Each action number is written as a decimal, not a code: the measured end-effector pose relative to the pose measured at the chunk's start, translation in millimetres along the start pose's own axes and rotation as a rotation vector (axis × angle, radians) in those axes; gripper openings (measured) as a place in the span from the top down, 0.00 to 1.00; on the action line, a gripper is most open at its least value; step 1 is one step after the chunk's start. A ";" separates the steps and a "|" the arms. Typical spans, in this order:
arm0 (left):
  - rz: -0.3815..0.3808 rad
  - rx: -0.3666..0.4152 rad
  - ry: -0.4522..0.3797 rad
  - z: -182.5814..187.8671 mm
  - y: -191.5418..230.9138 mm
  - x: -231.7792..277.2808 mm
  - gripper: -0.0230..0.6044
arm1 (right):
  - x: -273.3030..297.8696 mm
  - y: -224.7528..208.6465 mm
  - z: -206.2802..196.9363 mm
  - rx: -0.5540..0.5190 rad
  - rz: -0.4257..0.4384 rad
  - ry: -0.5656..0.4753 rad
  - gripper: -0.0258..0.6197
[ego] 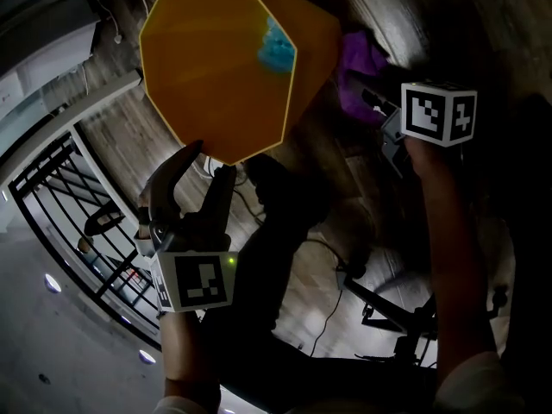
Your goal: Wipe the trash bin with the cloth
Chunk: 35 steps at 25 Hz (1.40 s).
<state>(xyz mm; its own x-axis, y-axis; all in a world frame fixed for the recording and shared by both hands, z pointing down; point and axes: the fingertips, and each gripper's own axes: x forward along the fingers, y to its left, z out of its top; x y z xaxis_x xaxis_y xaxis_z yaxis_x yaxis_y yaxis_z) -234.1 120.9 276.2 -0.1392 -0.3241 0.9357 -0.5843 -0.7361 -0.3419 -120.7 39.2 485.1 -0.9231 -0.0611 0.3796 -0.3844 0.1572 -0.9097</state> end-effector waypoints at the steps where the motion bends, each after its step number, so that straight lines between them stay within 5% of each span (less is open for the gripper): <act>1: 0.019 0.006 0.014 -3.1 2.2 2.3 0.67 | -0.1 2.3 0.6 0.000 0.008 -0.003 0.70; 7: 0.080 0.020 0.046 -3.6 10.2 15.4 0.73 | -5.4 13.6 5.2 0.019 0.052 -0.035 0.70; 12: 0.030 -0.027 -0.032 27.4 5.3 14.6 0.76 | -19.2 32.7 21.8 0.051 0.130 -0.108 0.70; 21: -0.094 -0.123 -0.135 67.9 -11.0 14.2 0.91 | -72.1 112.6 67.1 -0.019 0.435 -0.269 0.70; 27: -0.154 -0.126 -0.152 74.6 -19.8 11.7 0.93 | -91.7 191.4 73.0 -0.151 0.642 -0.231 0.70; 35: -0.261 -0.073 -0.198 78.8 -43.9 2.5 0.94 | -79.8 185.8 63.6 -0.107 0.674 -0.179 0.70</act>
<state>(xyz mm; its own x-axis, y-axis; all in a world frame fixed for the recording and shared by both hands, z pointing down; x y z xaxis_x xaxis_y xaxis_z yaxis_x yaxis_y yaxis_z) -145.8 105.6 286.8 0.1762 -0.2448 0.9534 -0.6366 -0.7671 -0.0793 -118.7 10.6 275.1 -0.9502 -0.0760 -0.3022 0.2650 0.3137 -0.9118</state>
